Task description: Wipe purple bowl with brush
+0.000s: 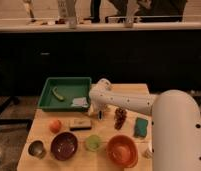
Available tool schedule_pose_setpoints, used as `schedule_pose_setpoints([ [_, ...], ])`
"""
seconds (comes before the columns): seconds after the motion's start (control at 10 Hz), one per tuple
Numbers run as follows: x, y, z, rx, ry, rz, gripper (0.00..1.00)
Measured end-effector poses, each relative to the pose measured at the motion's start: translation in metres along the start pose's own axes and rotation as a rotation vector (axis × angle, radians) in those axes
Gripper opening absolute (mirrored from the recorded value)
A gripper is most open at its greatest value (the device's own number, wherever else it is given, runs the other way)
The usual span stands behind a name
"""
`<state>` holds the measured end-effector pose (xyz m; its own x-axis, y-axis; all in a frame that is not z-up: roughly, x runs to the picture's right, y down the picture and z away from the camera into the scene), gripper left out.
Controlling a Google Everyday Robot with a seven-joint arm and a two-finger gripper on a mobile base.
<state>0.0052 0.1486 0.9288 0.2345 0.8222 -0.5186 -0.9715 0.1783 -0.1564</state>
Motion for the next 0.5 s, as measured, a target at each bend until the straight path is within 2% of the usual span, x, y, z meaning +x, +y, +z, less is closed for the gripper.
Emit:
schedule_pose_setpoints([
  [0.5, -0.0008, -0.0004, -0.0098, -0.001, -0.002, 0.002, 0.03],
])
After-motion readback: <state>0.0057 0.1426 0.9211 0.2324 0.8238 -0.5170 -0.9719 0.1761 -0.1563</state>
